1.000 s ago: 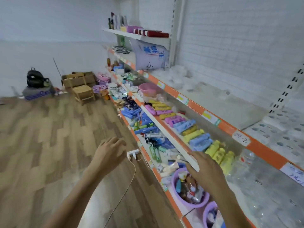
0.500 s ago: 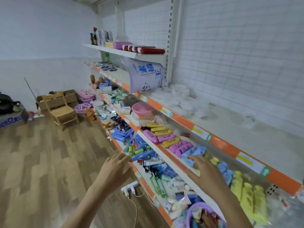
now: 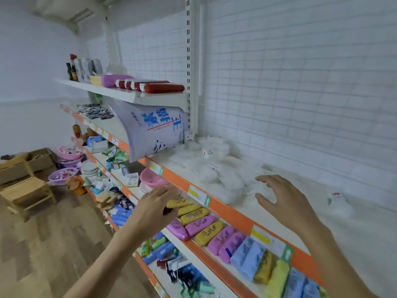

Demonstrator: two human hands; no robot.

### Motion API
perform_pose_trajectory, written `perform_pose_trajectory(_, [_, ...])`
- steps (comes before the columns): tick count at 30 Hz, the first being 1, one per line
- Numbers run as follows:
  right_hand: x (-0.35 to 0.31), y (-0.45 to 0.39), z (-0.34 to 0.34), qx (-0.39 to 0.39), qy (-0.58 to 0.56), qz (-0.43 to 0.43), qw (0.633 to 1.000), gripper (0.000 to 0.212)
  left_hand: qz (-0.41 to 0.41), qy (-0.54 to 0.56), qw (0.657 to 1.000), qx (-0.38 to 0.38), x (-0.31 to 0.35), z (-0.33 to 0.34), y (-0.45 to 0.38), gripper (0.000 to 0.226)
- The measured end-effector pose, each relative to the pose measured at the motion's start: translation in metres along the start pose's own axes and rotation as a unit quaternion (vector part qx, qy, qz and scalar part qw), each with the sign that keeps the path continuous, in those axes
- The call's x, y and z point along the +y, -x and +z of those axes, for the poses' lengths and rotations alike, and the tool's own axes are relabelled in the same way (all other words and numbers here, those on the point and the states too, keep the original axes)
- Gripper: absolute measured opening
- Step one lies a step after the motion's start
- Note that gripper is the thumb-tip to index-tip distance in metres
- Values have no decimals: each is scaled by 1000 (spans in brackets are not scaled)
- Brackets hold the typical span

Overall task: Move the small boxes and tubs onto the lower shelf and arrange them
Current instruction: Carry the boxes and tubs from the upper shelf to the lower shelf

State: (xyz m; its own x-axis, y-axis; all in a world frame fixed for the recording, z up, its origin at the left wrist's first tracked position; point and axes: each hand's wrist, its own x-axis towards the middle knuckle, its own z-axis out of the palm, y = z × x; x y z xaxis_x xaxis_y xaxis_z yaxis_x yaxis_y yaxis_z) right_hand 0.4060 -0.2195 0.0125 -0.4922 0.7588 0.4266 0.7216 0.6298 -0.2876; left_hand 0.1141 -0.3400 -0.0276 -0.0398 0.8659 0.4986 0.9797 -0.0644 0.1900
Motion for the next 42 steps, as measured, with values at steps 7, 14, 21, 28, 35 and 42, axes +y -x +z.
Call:
perform_pose_trajectory(7, [7, -134, 34, -8, -40, -48, 998, 38, -39, -8, 999, -34, -71, 25, -129, 30])
perform_pose_trajectory(14, [-31, -236, 108, -113, -151, -96, 977, 35, -68, -38, 990, -120, -138, 57, -216, 38])
perform_pose_trajectory(21, [-59, -312, 196, -232, -46, -78, 968, 41, 1, -24, 967, -253, -188, 103, -244, 60])
perform_pose_trajectory(28, [-67, -343, 240, -315, 49, -11, 948, 67, 34, 34, 963, -265, -217, 132, -260, 64])
perform_pose_trajectory(35, [-58, -341, 241, -260, -6, 75, 963, 51, 78, 111, 971, -195, -249, 142, -259, 64])
perform_pose_trajectory(42, [-39, -326, 231, -238, -55, 109, 963, 45, 63, 220, 963, -141, -258, 143, -263, 67])
